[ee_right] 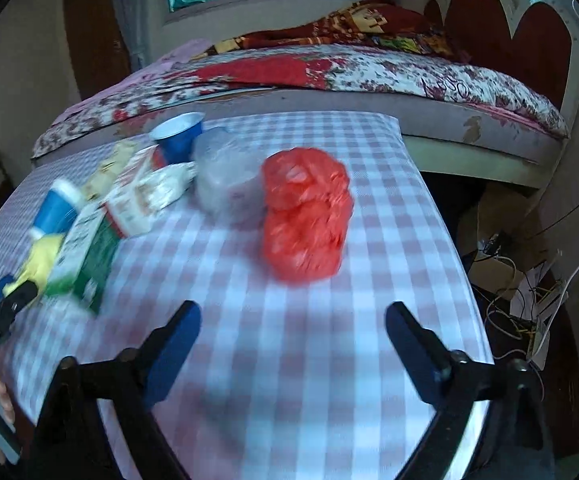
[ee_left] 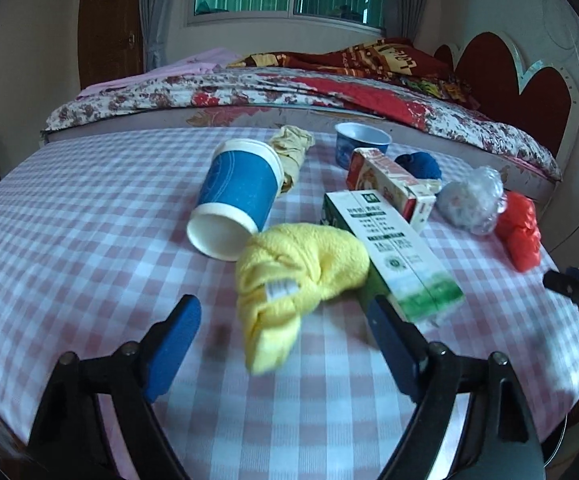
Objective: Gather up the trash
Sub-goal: 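Grasp the yellow cloth with the left tool while the right tool grasps the red bag, then carry the yellow cloth and red bag with both tools over the bin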
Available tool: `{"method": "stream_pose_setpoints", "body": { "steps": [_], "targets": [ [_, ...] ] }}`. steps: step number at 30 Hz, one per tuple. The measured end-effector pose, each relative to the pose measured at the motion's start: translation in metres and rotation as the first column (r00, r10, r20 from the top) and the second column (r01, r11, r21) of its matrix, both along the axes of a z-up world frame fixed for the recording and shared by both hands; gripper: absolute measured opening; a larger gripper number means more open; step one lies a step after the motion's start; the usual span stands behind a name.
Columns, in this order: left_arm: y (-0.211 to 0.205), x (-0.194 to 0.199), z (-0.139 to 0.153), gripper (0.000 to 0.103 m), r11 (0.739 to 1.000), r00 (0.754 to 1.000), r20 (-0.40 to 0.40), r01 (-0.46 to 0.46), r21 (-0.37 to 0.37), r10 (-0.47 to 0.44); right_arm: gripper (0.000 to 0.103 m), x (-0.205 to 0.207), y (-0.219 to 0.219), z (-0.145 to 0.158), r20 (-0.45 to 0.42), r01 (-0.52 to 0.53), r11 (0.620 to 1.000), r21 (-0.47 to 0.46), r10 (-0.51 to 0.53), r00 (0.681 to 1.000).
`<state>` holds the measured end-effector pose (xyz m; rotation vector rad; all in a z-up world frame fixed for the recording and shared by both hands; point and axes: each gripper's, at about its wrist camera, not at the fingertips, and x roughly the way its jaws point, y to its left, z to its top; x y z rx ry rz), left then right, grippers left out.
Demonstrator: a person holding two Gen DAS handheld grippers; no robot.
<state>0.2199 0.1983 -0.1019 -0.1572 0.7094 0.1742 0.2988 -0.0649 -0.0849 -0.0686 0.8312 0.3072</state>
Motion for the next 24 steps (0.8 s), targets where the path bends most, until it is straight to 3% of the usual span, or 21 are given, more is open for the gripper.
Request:
{"method": "stream_pose_setpoints", "body": {
  "steps": [2,8,11,13,15,24],
  "targets": [
    [0.001,0.005,-0.003,0.083,1.0,1.0,-0.017,0.007,-0.004,-0.007,0.09,0.014,0.0,-0.002,-0.015,0.013,1.0,0.0,-0.013,1.0],
    [0.005,0.013,-0.01,0.076,1.0,0.998,-0.054,0.009,-0.029,-0.01,0.068,0.046,0.006,-0.012,-0.065,0.019,1.0,-0.002,-0.02,0.998],
    [0.006,0.019,-0.011,0.064,0.999,0.997,-0.069,0.025,-0.044,-0.028,0.05,0.05,0.009,-0.016,-0.074,0.012,1.0,-0.003,-0.013,0.997],
    [0.008,0.023,-0.013,0.049,0.998,0.996,-0.087,0.026,-0.062,-0.032,0.039,0.052,0.009,-0.017,-0.08,0.009,1.0,-0.002,-0.009,0.997],
    [0.01,0.022,-0.014,0.044,0.997,0.995,-0.089,0.025,-0.079,-0.032,0.031,0.051,0.005,-0.016,-0.075,0.006,1.0,0.013,-0.005,0.997],
    [0.002,-0.01,0.007,0.041,1.0,1.0,-0.025,0.01,-0.02,-0.011,0.027,0.011,-0.014,-0.002,-0.016,-0.025,0.998,0.05,0.026,1.0]
  ]
}}
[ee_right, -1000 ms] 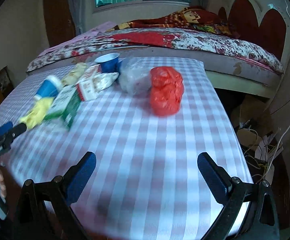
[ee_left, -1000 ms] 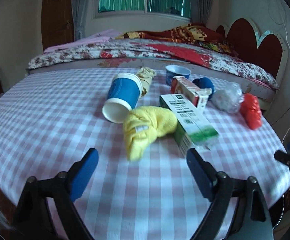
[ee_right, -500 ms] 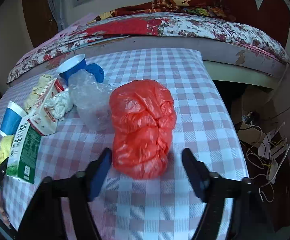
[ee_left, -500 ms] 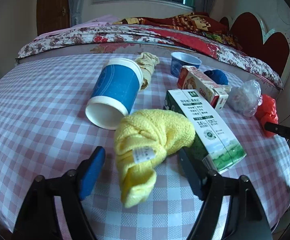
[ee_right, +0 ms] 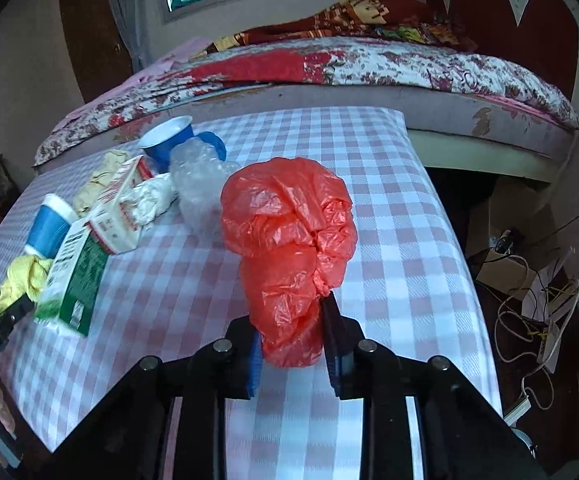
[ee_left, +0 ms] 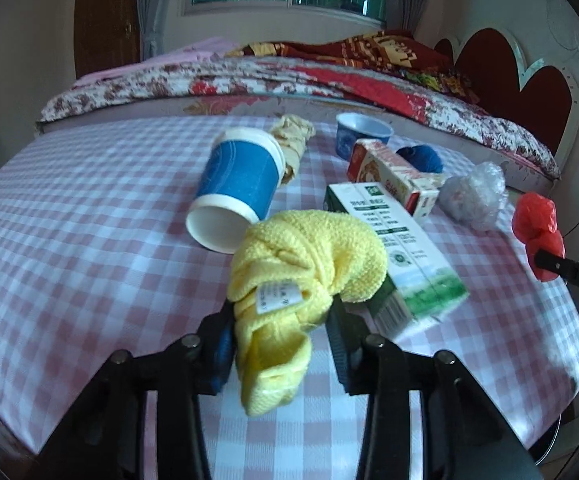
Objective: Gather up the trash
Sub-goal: 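Carry the yellow cloth and red bag with both tools over the bin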
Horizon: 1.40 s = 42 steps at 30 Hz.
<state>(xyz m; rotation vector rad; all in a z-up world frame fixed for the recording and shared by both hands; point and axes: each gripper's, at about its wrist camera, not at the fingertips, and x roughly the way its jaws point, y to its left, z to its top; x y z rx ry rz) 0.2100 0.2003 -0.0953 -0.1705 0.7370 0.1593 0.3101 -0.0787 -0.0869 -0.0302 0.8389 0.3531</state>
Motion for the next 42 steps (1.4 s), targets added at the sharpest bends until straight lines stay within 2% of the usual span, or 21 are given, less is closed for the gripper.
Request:
{"method": "stream_pose_setpoints", "body": {
  "steps": [7,14,21,33,42],
  "targets": [
    [-0.025,-0.031,0.025,0.041,0.999,0.997,0.078,0.014,0.039,-0.017,0.027,-0.044,-0.028,0.016,0.057,0.008,0.999,0.04,-0.011,0.998],
    [-0.07,-0.051,0.045,0.041,0.995,0.988,0.126,0.089,0.04,-0.093,0.027,-0.093,-0.063,0.036,0.114,0.025,0.998,0.066,-0.033,0.993],
    [-0.122,-0.067,0.05,0.041,0.98,0.971,0.137,0.187,0.061,-0.194,0.027,-0.136,-0.102,0.047,0.146,0.06,0.994,0.091,-0.073,0.987],
    [-0.212,-0.08,0.054,0.041,0.938,0.927,0.143,0.339,0.075,-0.347,0.027,-0.188,-0.177,0.051,0.172,0.169,0.98,0.102,-0.185,0.968],
    [-0.279,-0.084,0.044,0.041,0.885,0.877,0.116,0.46,0.072,-0.465,0.027,-0.212,-0.232,0.04,0.156,0.255,0.962,0.098,-0.268,0.951]
  ]
}}
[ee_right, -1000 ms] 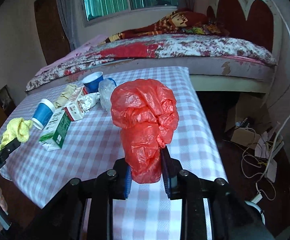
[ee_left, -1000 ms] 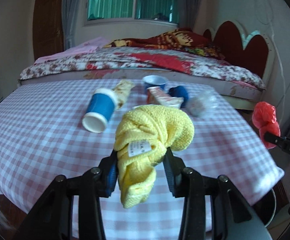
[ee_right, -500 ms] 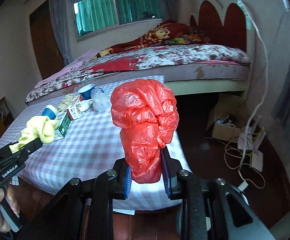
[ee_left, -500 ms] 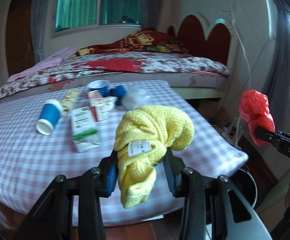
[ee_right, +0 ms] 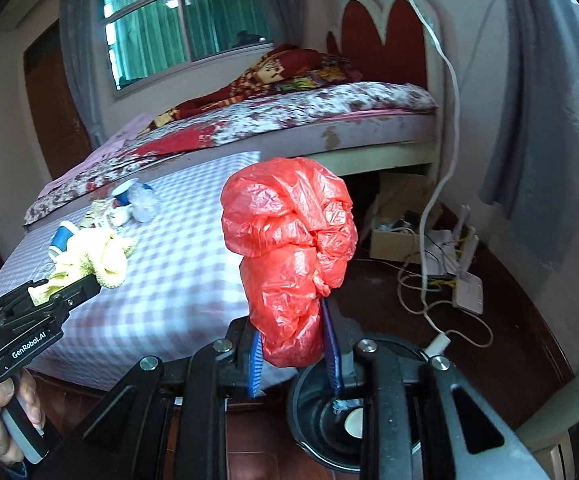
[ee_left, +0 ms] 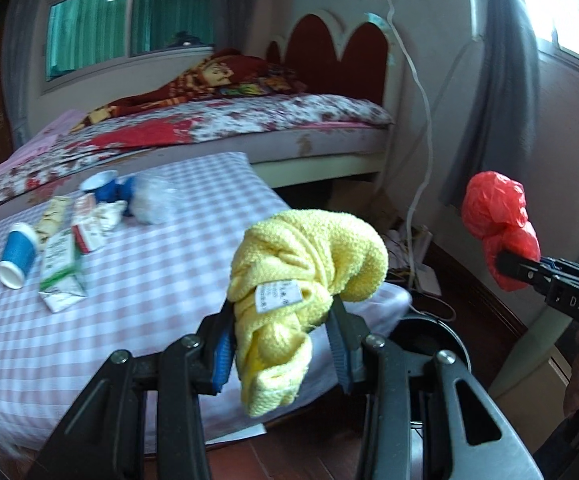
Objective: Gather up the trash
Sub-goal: 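Carry the yellow cloth and red bag with both tools over the bin, then open both tools to drop the cloth and red bag into the bin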
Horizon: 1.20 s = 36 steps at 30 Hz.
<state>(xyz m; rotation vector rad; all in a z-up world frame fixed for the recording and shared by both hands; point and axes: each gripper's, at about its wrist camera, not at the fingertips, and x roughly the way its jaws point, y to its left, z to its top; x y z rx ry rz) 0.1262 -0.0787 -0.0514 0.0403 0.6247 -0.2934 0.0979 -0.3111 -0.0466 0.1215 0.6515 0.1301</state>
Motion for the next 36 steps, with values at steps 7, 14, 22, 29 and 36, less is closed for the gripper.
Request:
{"method": "stream_pose_setpoints", "body": {
  "steps": [7,14,22,29,36],
  "targets": [
    [-0.043,-0.005,-0.01,0.041,0.996,0.996,-0.027,0.089,0.004,-0.089,0.027,-0.017,-0.032,-0.013,-0.031,0.045,0.999,-0.005,-0.045,0.999],
    [-0.076,-0.014,-0.02,0.041,0.988,0.986,-0.055,0.157,-0.006,-0.157,0.027,-0.031,-0.056,-0.03,-0.072,0.071,0.997,-0.02,-0.072,0.995],
    [-0.114,-0.024,-0.044,0.041,0.971,0.964,-0.115,0.241,0.005,-0.238,0.027,-0.04,-0.075,-0.052,-0.122,0.073,0.997,-0.02,-0.075,0.99],
    [-0.138,-0.019,-0.07,0.042,0.957,0.94,-0.186,0.289,-0.011,-0.286,0.027,-0.035,-0.085,-0.077,-0.178,0.048,0.998,-0.031,-0.053,0.983],
    [-0.158,-0.005,-0.103,0.042,0.949,0.912,-0.276,0.314,-0.01,-0.304,0.027,-0.017,-0.092,-0.112,-0.255,0.026,0.999,-0.038,-0.035,0.966]
  ]
}}
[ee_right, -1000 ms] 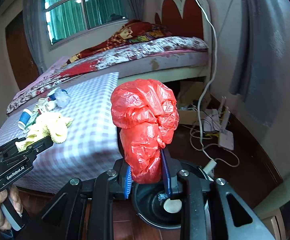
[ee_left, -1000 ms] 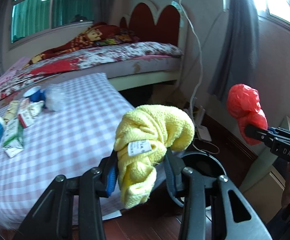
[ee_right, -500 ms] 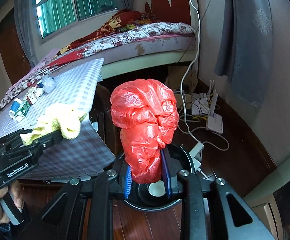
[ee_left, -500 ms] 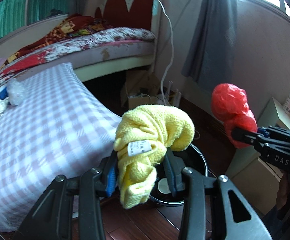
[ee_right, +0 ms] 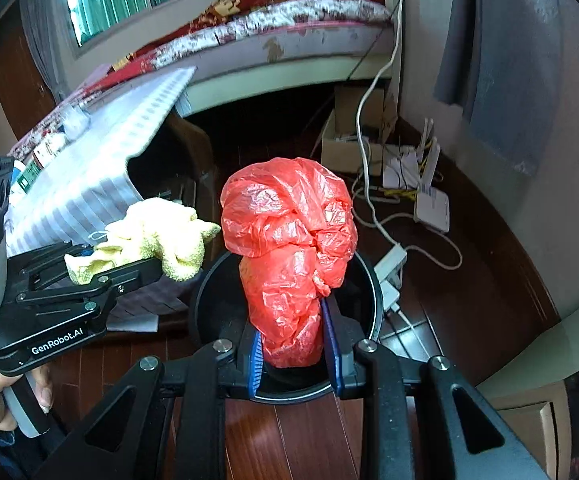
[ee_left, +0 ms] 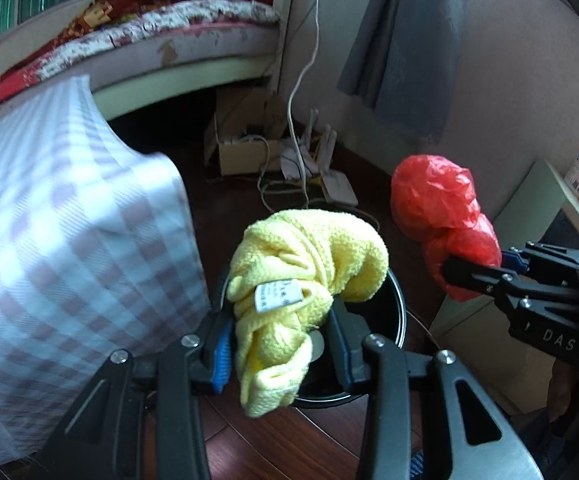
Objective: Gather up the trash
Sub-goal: 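Open both tools to drop the cloth and red bag into the bin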
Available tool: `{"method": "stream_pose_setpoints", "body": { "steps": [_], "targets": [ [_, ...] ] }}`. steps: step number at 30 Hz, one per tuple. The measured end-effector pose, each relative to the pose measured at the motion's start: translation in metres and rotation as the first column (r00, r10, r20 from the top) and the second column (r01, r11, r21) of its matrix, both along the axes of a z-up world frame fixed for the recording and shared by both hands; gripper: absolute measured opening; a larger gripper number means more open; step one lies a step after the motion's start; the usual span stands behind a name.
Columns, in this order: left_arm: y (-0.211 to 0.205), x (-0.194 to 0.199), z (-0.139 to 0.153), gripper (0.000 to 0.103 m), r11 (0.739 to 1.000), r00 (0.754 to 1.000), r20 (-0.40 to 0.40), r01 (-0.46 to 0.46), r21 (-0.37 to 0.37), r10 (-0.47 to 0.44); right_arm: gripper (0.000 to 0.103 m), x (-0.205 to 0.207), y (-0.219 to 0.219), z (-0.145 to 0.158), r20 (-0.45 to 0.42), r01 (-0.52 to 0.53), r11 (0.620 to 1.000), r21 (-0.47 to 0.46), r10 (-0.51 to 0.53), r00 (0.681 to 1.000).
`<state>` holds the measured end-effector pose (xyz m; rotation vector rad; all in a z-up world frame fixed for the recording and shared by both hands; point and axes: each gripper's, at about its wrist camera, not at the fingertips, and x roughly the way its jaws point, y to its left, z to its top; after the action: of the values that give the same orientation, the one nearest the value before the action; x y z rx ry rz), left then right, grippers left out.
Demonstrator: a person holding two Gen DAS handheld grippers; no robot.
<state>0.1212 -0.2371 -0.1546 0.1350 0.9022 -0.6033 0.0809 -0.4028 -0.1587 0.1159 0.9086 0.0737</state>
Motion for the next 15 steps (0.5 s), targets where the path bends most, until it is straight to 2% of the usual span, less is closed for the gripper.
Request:
{"method": "stream_pose_setpoints", "body": {
  "steps": [7,9,11,12,13,15],
  "targets": [
    [-0.01,0.012,-0.022,0.042,1.0,0.998,-0.059,0.011,0.009,-0.011,0.027,0.016,-0.001,-0.026,-0.056,-0.033,0.999,0.01,0.033,0.998],
    [-0.012,0.017,-0.029,0.048,1.0,0.996,-0.084,0.022,0.001,-0.021,0.029,0.022,-0.001,-0.035,-0.077,-0.049,0.999,0.013,0.05,0.996],
    [-0.012,0.023,-0.037,0.064,1.0,0.992,-0.124,0.021,-0.018,-0.023,0.038,0.03,-0.001,-0.049,-0.127,-0.068,0.998,0.016,0.069,0.989],
    [-0.011,0.023,-0.04,0.076,1.0,0.992,-0.128,0.007,-0.017,-0.009,0.055,0.035,-0.002,-0.057,-0.156,-0.065,0.998,0.002,0.064,0.986],
    [-0.01,0.023,-0.041,0.084,1.0,0.992,-0.128,-0.003,-0.016,0.001,0.07,0.037,-0.004,-0.063,-0.174,-0.056,0.998,-0.019,0.052,0.983],
    [-0.008,0.023,-0.044,0.085,1.0,0.992,-0.127,-0.016,-0.001,0.016,0.073,0.037,-0.008,-0.071,-0.176,-0.042,0.998,-0.038,0.035,0.984]
  ]
}}
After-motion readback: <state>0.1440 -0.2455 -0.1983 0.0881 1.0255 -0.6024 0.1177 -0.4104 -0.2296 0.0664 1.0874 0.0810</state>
